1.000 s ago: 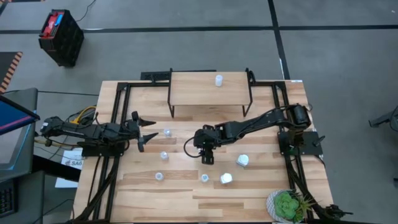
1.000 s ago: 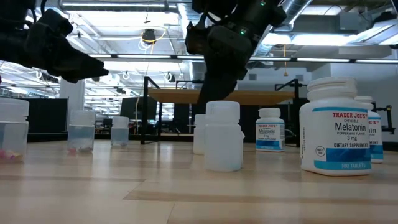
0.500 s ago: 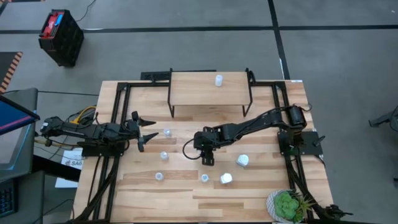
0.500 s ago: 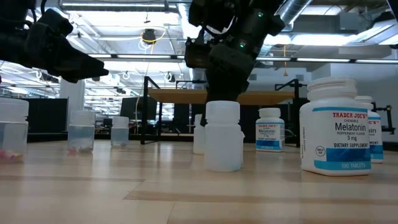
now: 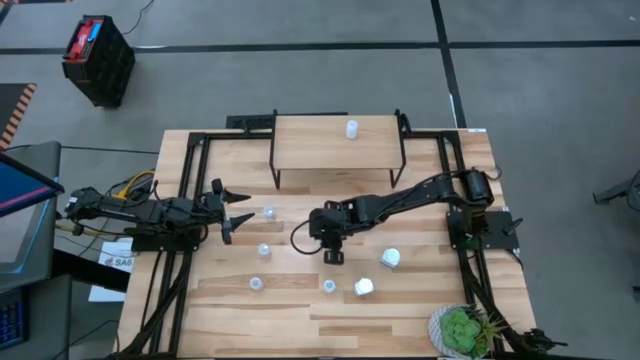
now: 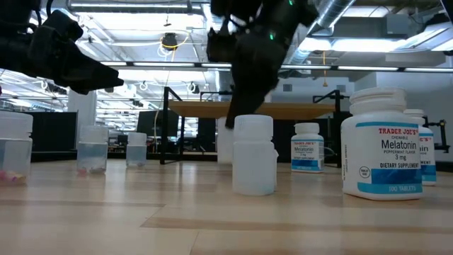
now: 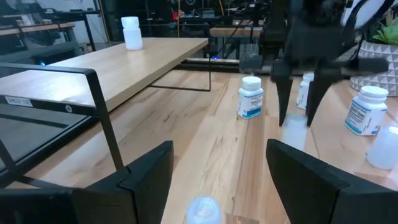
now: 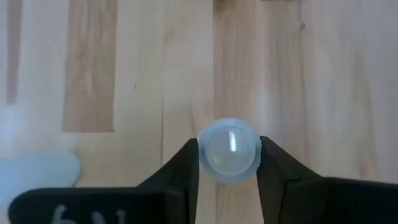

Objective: Pick and place medicine bottles onto shelf by color
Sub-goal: Put the small white pill bottle on the shelf aligned with the other small white pill bottle

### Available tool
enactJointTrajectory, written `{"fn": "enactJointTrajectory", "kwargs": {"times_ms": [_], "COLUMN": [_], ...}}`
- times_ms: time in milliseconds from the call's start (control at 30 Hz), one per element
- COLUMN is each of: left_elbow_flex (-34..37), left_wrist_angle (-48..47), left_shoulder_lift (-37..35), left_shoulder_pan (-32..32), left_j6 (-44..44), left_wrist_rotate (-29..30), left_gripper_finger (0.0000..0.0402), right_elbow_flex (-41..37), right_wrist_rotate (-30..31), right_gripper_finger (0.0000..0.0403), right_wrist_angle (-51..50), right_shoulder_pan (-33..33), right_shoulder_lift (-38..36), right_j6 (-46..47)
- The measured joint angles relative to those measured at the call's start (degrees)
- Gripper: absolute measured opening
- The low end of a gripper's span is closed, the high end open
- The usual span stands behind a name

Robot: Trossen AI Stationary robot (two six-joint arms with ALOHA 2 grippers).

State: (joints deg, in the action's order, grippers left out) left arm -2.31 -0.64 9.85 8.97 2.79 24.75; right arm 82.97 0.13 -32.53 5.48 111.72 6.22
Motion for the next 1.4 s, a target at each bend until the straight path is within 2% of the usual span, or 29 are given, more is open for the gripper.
{"fn": "enactJointTrajectory", "kwargs": {"times_ms": [233,367,533,700,1000,1100,1267,1400], "left_elbow_flex": [0.0,0.0,0.0,0.0,0.0,0.0,0.0,0.0], "left_wrist_angle": [0.0,0.0,0.0,0.0,0.0,0.0,0.1,0.1], "left_shoulder_lift": [0.0,0.0,0.0,0.0,0.0,0.0,0.0,0.0], "left_shoulder_pan": [0.0,0.0,0.0,0.0,0.0,0.0,0.0,0.0], "left_j6": [0.0,0.0,0.0,0.0,-0.9,-0.9,-0.9,-0.9], "left_wrist_rotate": [0.0,0.0,0.0,0.0,0.0,0.0,0.0,0.0], "left_gripper_finger": [0.0245,0.0245,0.0245,0.0245,0.0245,0.0245,0.0245,0.0245], "right_elbow_flex": [14.4,24.2,35.4,43.1,44.0,41.8,38.8,37.3], "right_wrist_rotate": [0.1,0.1,0.6,5.1,7.3,8.4,14.6,15.0], "right_gripper_finger": [0.0138,0.0137,0.0125,0.0132,0.0131,0.0131,0.0131,0.0135], "right_wrist_angle": [-19.1,-29.8,-39.5,-45.9,-48.2,-46.5,-44.5,-44.6], "right_shoulder_pan": [-0.5,-1.9,-5.6,-11.6,-23.0,-26.0,-29.1,-30.4], "right_shoulder_lift": [0.0,-0.1,-0.1,-0.1,-0.2,0.1,-0.2,0.1], "right_j6": [-5.2,-8.5,-11.6,-12.5,-9.6,-4.4,3.1,11.0]}}
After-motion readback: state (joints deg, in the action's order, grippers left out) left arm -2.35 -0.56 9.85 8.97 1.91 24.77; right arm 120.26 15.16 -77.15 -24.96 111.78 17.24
